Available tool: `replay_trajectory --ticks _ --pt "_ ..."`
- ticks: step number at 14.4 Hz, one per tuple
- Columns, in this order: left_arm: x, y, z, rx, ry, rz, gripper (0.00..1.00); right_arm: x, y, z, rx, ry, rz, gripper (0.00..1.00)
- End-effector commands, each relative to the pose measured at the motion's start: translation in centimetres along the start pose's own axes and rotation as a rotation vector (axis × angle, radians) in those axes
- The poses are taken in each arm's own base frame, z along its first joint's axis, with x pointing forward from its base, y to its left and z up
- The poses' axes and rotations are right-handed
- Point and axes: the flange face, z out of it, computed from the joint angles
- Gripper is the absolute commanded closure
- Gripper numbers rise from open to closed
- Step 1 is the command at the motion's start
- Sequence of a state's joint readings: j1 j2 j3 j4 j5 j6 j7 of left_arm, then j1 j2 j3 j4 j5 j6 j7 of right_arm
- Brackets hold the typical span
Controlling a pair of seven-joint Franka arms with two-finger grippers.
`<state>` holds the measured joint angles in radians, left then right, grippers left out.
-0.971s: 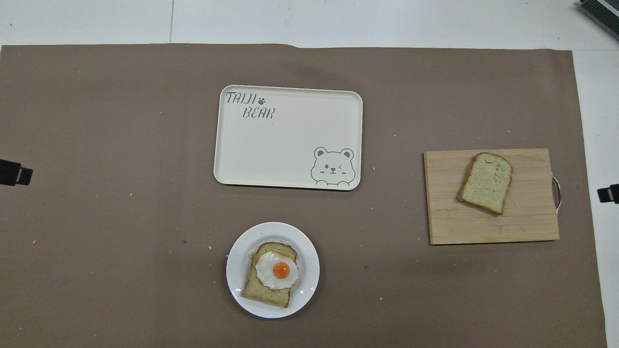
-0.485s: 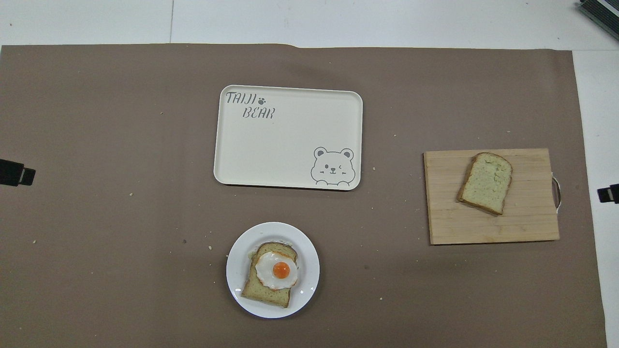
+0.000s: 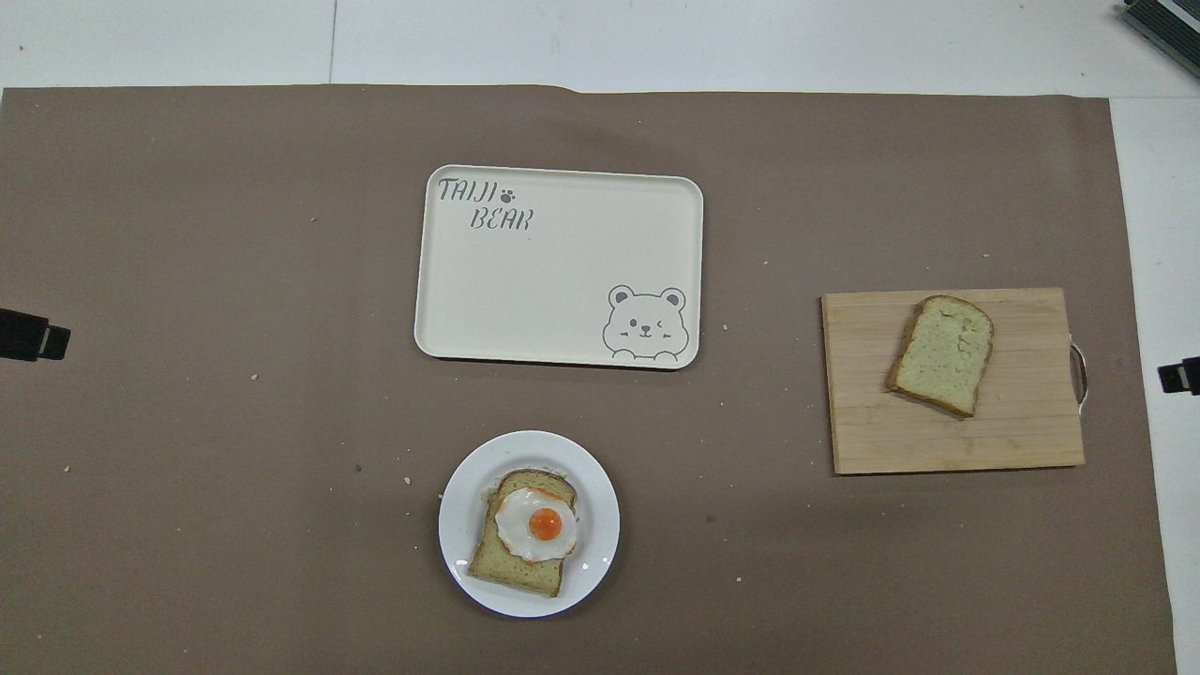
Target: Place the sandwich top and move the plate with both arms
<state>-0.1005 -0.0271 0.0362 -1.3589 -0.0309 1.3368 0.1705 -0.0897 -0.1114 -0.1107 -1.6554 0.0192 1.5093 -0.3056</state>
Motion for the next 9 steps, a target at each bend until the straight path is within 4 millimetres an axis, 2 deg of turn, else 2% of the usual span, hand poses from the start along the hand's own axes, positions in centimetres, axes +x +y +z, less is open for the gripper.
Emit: replay_trajectory --ticks 1,9 --pt "-0.81 0.49 0.04 -0.002 -0.003 -0.012 0.0 -0.99 0.25 -0.03 0.016 0.0 -0.017 0.0" --pt "-0.7 0.98 0.03 -0.005 0.0 -0.003 0.0 -0.94 0.1 -0.02 0.016 0.0 -0.02 0.0"
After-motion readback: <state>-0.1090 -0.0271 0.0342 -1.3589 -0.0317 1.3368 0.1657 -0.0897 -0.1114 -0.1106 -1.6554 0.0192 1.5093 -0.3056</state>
